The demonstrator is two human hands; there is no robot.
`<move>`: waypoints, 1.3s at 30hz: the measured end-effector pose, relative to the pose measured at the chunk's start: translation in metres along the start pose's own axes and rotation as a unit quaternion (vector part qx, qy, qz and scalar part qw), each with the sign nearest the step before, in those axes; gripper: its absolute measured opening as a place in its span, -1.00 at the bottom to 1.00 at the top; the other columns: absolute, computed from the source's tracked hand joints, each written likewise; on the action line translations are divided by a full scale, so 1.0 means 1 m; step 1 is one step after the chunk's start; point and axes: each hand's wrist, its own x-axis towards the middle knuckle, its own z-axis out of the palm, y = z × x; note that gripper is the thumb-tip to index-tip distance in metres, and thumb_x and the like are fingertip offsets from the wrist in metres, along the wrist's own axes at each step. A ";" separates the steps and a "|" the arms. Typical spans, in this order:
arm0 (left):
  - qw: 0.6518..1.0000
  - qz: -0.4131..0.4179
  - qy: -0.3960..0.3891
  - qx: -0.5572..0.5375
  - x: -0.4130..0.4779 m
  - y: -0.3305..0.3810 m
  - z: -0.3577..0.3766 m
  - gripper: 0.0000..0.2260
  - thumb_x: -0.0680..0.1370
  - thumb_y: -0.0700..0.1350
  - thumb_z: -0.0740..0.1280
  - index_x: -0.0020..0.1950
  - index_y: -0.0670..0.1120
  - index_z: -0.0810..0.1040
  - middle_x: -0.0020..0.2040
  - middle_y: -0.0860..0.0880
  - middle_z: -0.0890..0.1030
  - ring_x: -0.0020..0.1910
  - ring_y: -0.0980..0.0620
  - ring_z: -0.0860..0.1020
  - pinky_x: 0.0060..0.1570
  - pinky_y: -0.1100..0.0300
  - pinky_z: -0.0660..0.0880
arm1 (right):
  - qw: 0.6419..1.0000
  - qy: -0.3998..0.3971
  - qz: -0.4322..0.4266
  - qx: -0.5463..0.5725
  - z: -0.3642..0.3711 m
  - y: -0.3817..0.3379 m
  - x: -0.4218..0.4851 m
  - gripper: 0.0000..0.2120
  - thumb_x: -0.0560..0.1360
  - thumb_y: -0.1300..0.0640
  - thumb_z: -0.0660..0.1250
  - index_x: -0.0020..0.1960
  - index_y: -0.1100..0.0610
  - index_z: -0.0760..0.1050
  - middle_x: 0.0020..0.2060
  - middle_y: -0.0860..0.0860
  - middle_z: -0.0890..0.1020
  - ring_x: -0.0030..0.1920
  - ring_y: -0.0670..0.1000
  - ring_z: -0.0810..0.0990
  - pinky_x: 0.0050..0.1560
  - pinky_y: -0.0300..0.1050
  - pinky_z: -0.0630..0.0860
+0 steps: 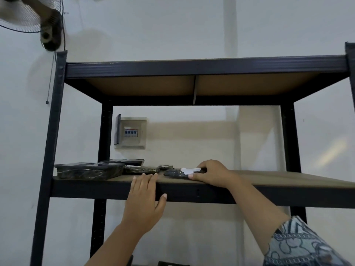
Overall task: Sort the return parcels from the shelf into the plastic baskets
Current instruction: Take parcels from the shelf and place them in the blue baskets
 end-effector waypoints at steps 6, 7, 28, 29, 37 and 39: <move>0.998 0.056 0.018 -0.034 -0.020 0.025 0.005 -0.42 0.46 0.10 0.08 0.39 -0.18 0.34 0.36 -0.11 0.40 0.41 -0.09 0.28 0.44 0.02 0.08 | 0.984 0.176 -0.026 -0.007 -0.014 0.011 -0.044 -0.64 0.44 -0.16 0.38 0.05 0.10 0.61 -0.13 0.06 0.56 -0.12 0.04 0.52 -0.15 -0.08 0.43; 0.996 0.071 0.020 -0.044 -0.026 0.034 0.007 -0.41 0.45 0.09 0.09 0.40 -0.18 0.33 0.38 -0.11 0.39 0.42 -0.09 0.27 0.46 0.03 0.05 | 0.980 0.198 -0.027 -0.017 -0.017 0.017 -0.052 -0.64 0.45 -0.15 0.38 0.07 0.10 0.60 -0.12 0.06 0.56 -0.10 0.04 0.52 -0.14 -0.08 0.42; 0.931 0.174 -0.119 -0.297 -0.185 0.343 0.110 -0.42 0.44 0.01 0.18 0.44 -0.16 0.30 0.42 -0.09 0.36 0.43 -0.08 0.27 0.39 0.05 0.13 | 0.966 0.148 0.130 -0.169 -0.081 0.273 -0.355 -0.46 0.44 -0.04 0.43 0.34 0.14 0.42 0.13 0.04 0.49 0.16 0.05 0.45 0.06 -0.16 0.35; 0.927 0.178 -0.128 -0.303 -0.193 0.366 0.114 -0.41 0.43 -0.01 0.22 0.44 -0.16 0.30 0.43 -0.08 0.35 0.44 -0.08 0.26 0.40 0.05 0.12 | 0.964 0.144 0.136 -0.176 -0.088 0.290 -0.370 -0.45 0.44 -0.04 0.43 0.35 0.13 0.41 0.14 0.03 0.49 0.16 0.04 0.45 0.04 -0.18 0.33; 0.911 0.155 -0.196 -0.328 -0.244 0.531 0.161 -0.41 0.41 0.00 0.19 0.41 -0.20 0.34 0.38 -0.12 0.40 0.41 -0.11 0.31 0.38 0.07 0.10 | 0.952 0.092 0.200 -0.212 -0.152 0.423 -0.480 -0.39 0.43 -0.13 0.42 0.39 0.07 0.35 0.19 0.00 0.45 0.16 0.01 0.43 0.09 -0.13 0.40; 0.904 0.126 -0.223 -0.342 -0.259 0.570 0.174 -0.39 0.41 0.01 0.21 0.43 -0.18 0.30 0.41 -0.10 0.36 0.43 -0.08 0.28 0.41 0.12 0.10 | 0.951 0.083 0.211 -0.211 -0.166 0.454 -0.502 -0.39 0.43 -0.11 0.42 0.39 0.07 0.34 0.20 -0.01 0.45 0.15 -0.01 0.43 0.07 -0.18 0.37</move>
